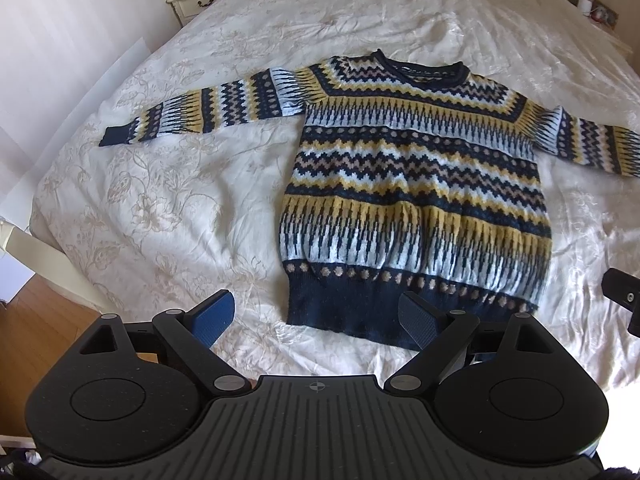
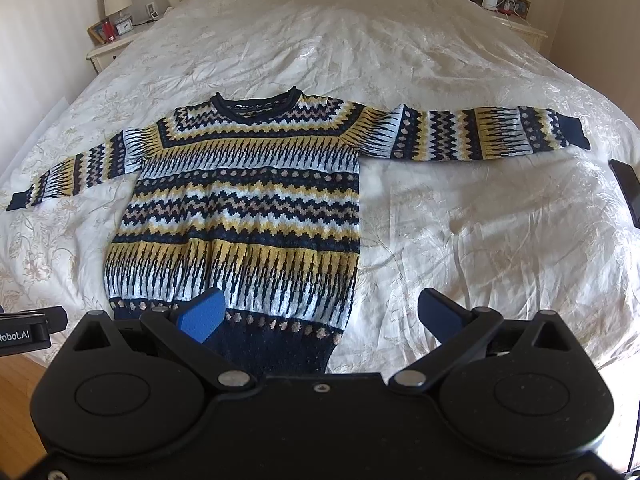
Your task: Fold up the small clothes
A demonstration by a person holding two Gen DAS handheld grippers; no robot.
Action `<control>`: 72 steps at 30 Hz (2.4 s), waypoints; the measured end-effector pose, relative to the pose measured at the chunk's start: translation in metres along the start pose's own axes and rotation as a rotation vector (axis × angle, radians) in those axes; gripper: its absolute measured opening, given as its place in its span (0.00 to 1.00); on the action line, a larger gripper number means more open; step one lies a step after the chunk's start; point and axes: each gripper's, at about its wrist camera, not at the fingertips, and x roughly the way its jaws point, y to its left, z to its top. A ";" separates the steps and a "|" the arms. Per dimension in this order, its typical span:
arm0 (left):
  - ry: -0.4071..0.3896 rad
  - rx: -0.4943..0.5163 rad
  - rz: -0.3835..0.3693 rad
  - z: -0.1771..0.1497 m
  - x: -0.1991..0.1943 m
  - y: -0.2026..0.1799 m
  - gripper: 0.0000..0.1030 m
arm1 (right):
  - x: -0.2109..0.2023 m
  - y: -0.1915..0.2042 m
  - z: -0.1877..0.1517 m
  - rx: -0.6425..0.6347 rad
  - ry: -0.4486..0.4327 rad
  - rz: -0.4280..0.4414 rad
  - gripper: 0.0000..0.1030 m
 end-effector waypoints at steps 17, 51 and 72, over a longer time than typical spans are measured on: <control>0.025 -0.003 0.005 0.008 0.010 0.002 0.87 | 0.011 0.007 0.006 0.002 0.031 0.010 0.99; -0.171 0.007 -0.064 0.144 0.075 0.024 0.87 | 0.068 0.021 0.106 0.030 -0.288 0.163 0.99; -0.124 0.015 -0.201 0.178 0.117 0.017 0.75 | 0.108 -0.054 0.152 0.015 -0.193 0.109 0.92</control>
